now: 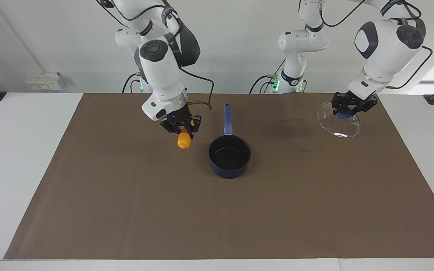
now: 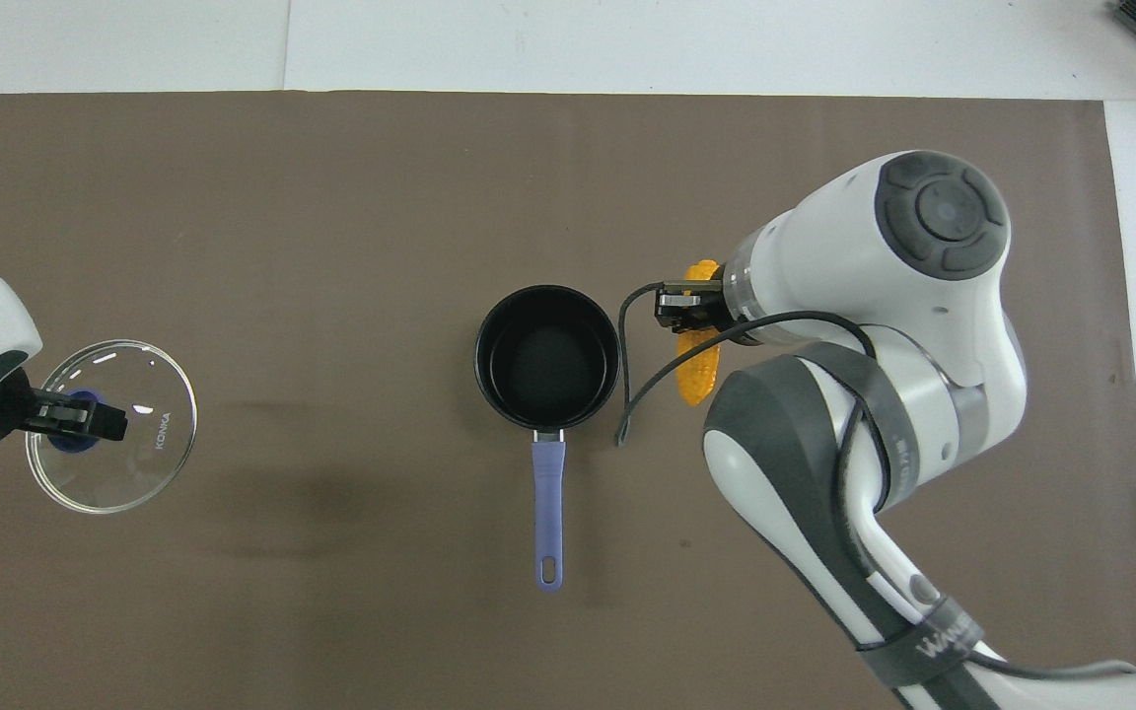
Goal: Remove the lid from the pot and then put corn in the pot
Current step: 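Carry the yellow corn over the pot with the right gripper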
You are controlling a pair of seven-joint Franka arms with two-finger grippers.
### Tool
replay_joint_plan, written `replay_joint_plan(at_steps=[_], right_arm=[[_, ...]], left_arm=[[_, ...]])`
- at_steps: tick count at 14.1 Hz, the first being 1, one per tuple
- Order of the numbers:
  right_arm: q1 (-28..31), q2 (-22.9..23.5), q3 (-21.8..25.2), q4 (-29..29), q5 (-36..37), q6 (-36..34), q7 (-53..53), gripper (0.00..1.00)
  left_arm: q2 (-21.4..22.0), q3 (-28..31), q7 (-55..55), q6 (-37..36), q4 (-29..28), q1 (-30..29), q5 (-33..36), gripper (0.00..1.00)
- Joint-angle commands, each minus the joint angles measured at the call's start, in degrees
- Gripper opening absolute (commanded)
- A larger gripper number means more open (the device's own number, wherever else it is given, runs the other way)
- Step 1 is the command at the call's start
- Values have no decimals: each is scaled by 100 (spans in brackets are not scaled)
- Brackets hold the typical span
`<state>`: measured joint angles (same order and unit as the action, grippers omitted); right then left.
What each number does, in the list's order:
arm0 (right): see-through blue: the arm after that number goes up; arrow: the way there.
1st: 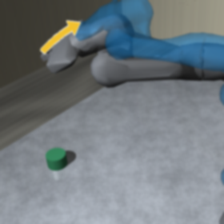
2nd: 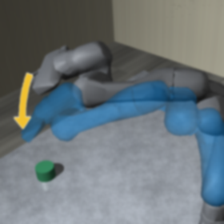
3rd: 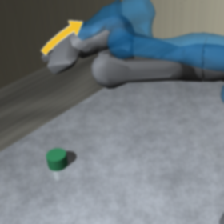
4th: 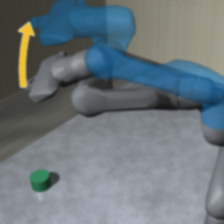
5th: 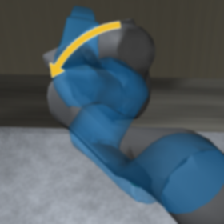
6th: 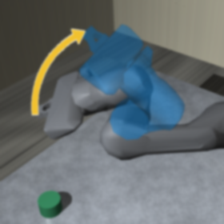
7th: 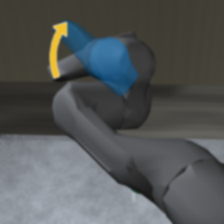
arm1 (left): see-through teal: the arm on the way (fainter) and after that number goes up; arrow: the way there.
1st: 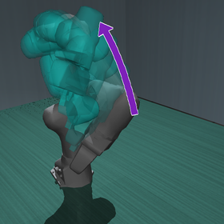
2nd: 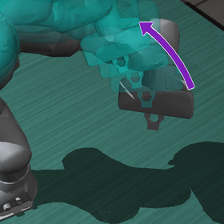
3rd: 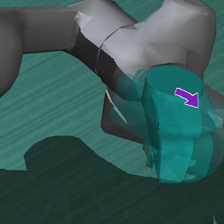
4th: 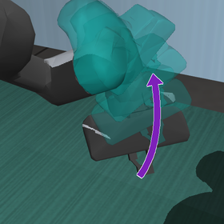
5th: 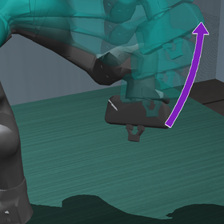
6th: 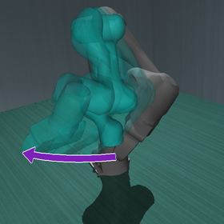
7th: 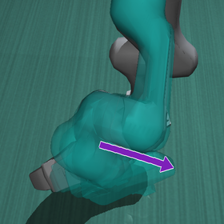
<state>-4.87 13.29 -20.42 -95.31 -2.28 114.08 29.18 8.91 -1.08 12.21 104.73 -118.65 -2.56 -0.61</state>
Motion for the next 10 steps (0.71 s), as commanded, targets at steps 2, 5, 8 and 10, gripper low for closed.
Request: replay_joint_plan(at_steps=[2,5,8,10], right_arm=[[-663,1077,38,1293,183,-27,807,0],[-822,1412,3,1322,421,342,861,0],[-1138,1807,21,1295,658,675,975,0],[-1157,1887,12,1252,772,817,1011,0]], left_arm=[[146,-41,71,855,-824,-324,78,0],[-29,-41,71,1539,-1317,-403,70,0],[-459,-41,97,2200,-1555,-535,78,0],[-732,-41,106,2446,-1564,-570,70,0]])
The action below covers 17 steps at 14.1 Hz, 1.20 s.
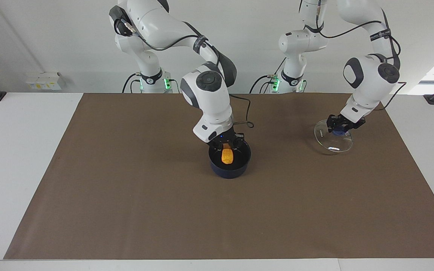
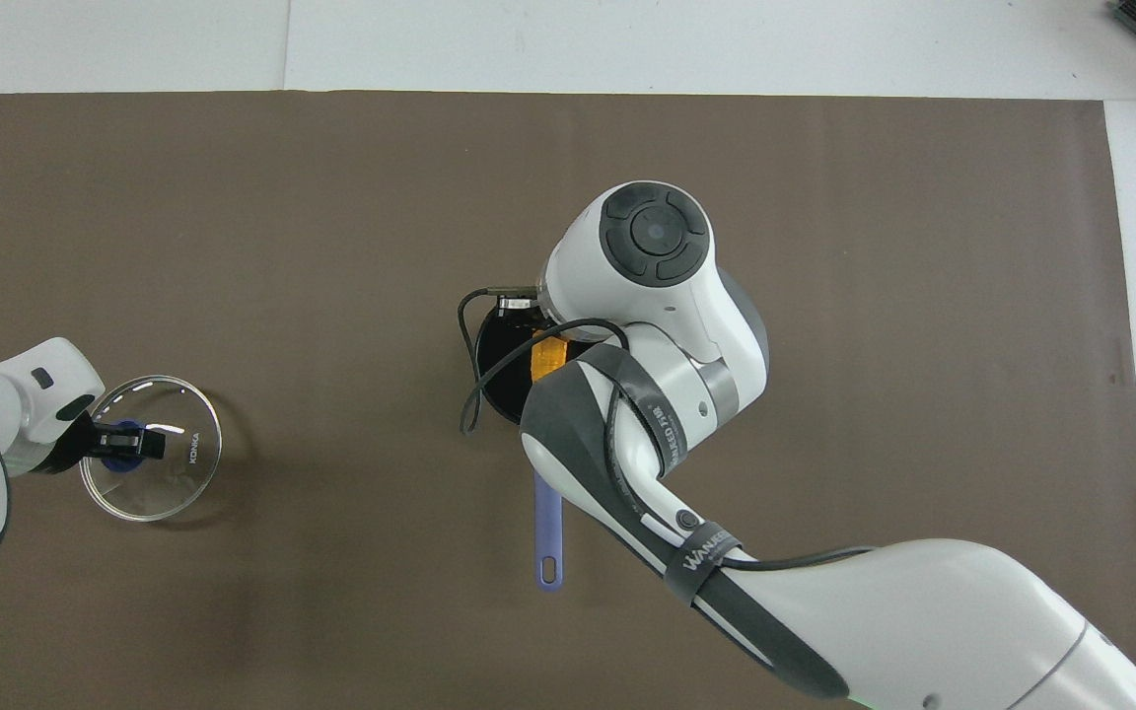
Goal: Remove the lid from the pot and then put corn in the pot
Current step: 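Carry the yellow corn over the pot with the right gripper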
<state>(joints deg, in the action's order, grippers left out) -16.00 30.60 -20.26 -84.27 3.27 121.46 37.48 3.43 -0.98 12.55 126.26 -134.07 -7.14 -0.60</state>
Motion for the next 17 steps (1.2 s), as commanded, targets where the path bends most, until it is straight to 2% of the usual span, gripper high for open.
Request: replay_joint_plan(at_steps=[1,2,3,7,11,13,15,16,17], right_arm=[[-9,149,-12,87,218,71,172,0],[27,157,-13,51,209,71,172,0],[53,157,-13,-53,209,89,163,0],[44,201,-21,-160,183,185,180,1],[36,184,-21,-335,174,203,180,17],[36,175,-21,-345,139,203,172,33],[71,175,-21,-327,165,203,110,76],[71,175,-21,-318,200,194,110,86],[54,175,-21,-283,218,185,110,100]], left_arm=[[-307,-51,72,398,-23,-130,69,0],[-334,-51,64,452,-14,-130,69,31],[-343,-51,-32,383,29,-130,69,99],[-510,-51,-147,443,319,-147,25,100],[-492,-60,-902,198,934,19,25,100],[-510,-60,-1244,-82,1285,168,25,100],[-510,-69,-1360,-469,1680,362,25,100],[-510,-78,-1360,-723,1908,432,25,100],[-519,-69,-1360,-960,2163,528,25,100]])
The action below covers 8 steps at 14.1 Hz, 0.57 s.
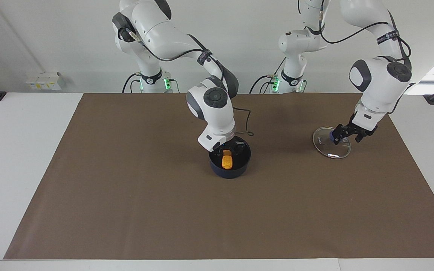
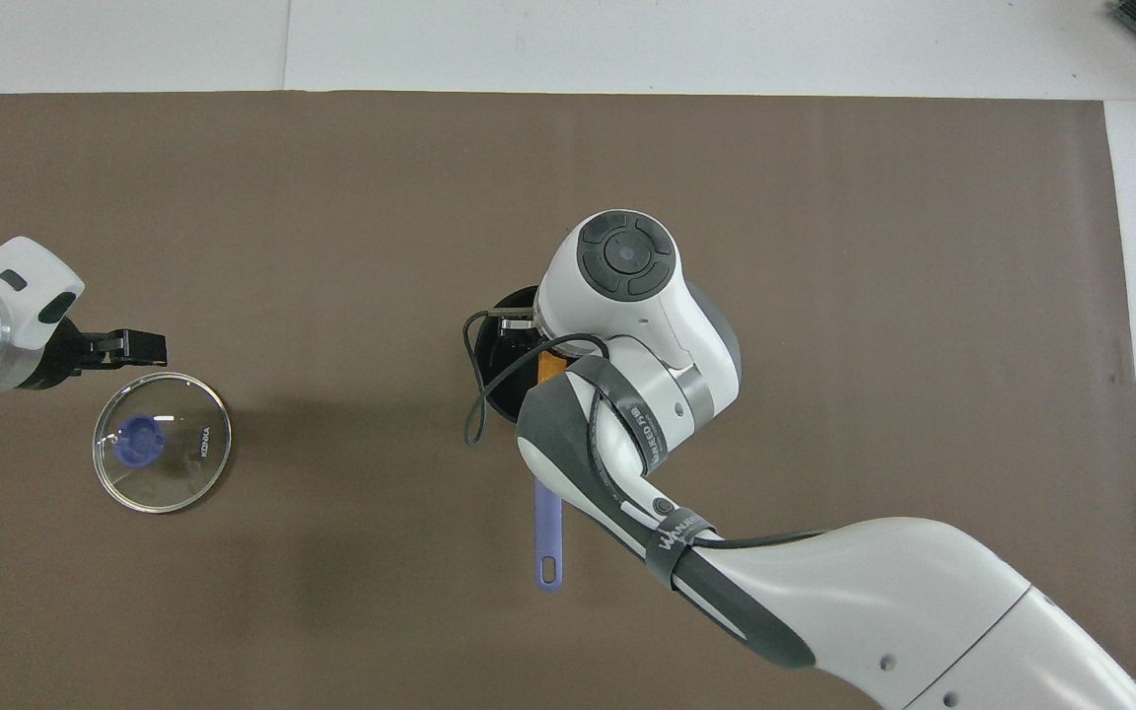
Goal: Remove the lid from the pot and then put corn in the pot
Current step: 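Carry the yellow corn over the pot with the right gripper, then release the corn into the pot and withdraw the right gripper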
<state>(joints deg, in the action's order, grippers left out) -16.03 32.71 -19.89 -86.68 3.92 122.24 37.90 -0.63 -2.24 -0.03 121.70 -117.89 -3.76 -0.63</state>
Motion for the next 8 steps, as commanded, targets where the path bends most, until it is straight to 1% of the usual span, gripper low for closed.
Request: replay_joint_plan(at_steps=[1,3,6,8], right_arm=[[56,-54,-50,-16,162,107,68,100],[143,-142,-15,-7,162,107,42,100],[581,-676,-50,-33,162,-68,-2,100],[881,-1020,-50,-25,162,-471,-185,100]], left_arm=[[-113,57,-85,-821,835,217,28,100],[-113,40,-41,-1366,1319,217,46,100],[-121,22,-41,-2114,1987,217,37,100],[-122,5,-50,-2536,2286,226,28,100]])
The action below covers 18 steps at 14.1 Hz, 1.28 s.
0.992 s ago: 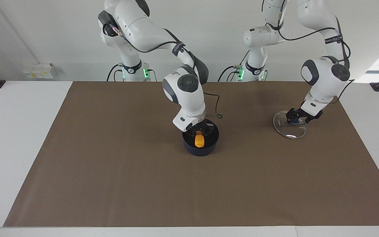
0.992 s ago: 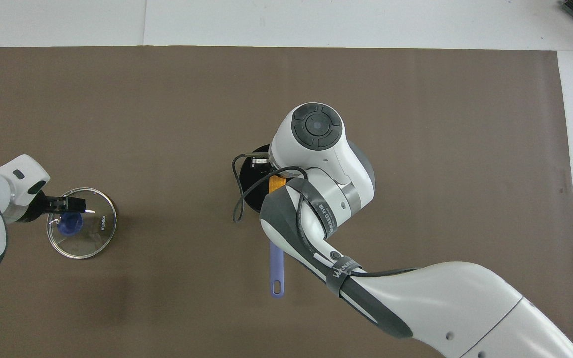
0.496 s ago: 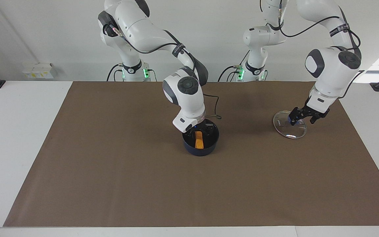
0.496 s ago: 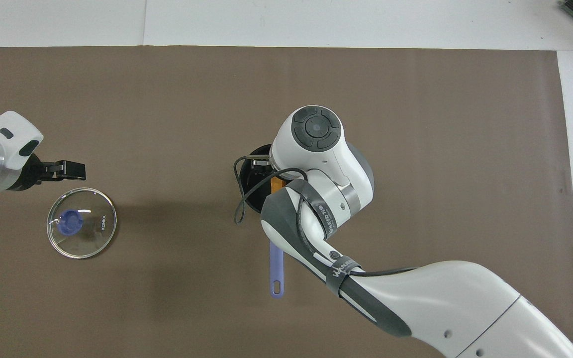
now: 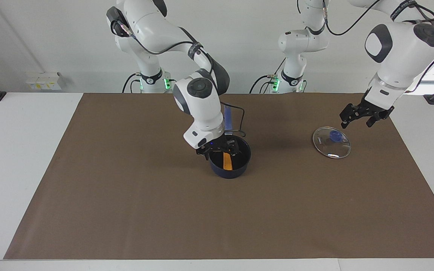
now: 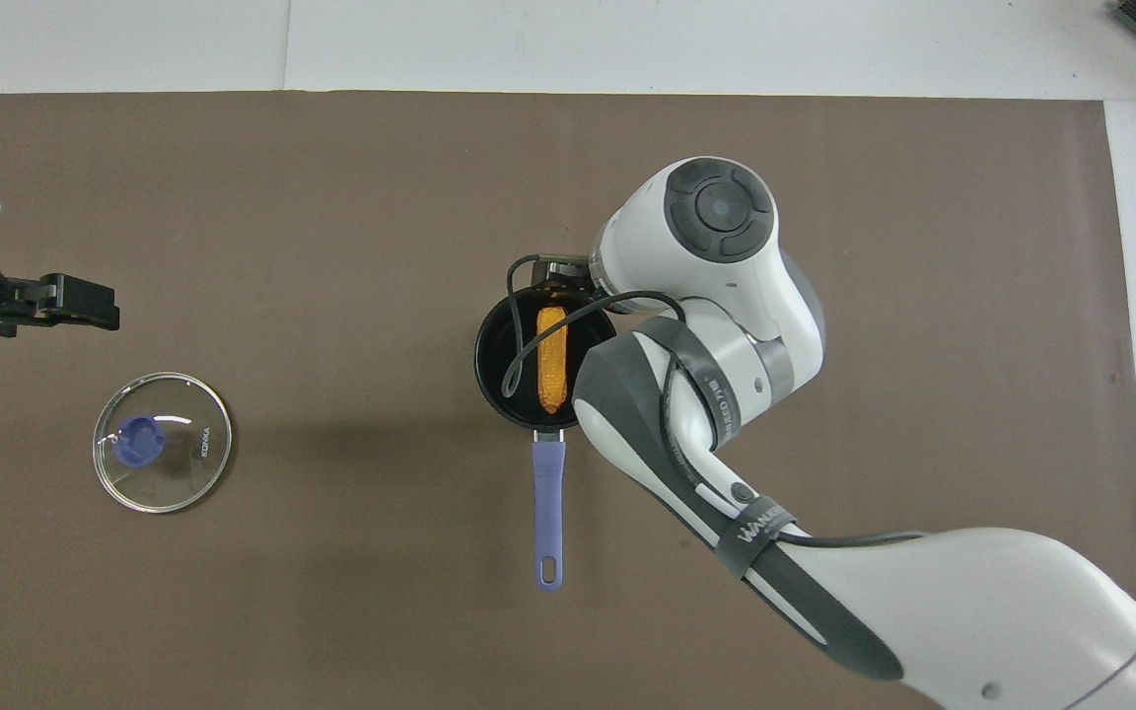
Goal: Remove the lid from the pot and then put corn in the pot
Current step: 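Release the corn into the pot and withdraw the right gripper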
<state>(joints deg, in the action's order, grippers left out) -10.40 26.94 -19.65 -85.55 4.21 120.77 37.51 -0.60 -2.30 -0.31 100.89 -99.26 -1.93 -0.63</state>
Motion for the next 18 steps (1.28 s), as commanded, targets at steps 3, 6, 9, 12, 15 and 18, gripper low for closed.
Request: replay_joint_plan(at_steps=[3,6,9,12,15,18], right_arm=[[635,-812,-47,-137,141,-817,-472,100],[986,-1172,-38,-129,141,-1274,-744,100],[1356,-1611,-65,-129,89,-1766,-1043,100],[1383,-2024,-21,-120,9,-2092,-1061,100],[1541,-2376,14,-24,-35,-2513,-1061,100],[1813,-2578,23,135,-175,-2918,-1070,100]], left_arm=[[-81,10,-13,-1070,810,35,37,100],[-115,19,-40,-1764,1320,35,-50,100],[-133,19,-57,-2134,1645,0,-68,100],[-151,19,-57,-2215,1717,35,-51,100],[-116,10,-48,-2284,1673,35,-24,100],[-19,-7,-13,-2285,1490,44,-7,100]])
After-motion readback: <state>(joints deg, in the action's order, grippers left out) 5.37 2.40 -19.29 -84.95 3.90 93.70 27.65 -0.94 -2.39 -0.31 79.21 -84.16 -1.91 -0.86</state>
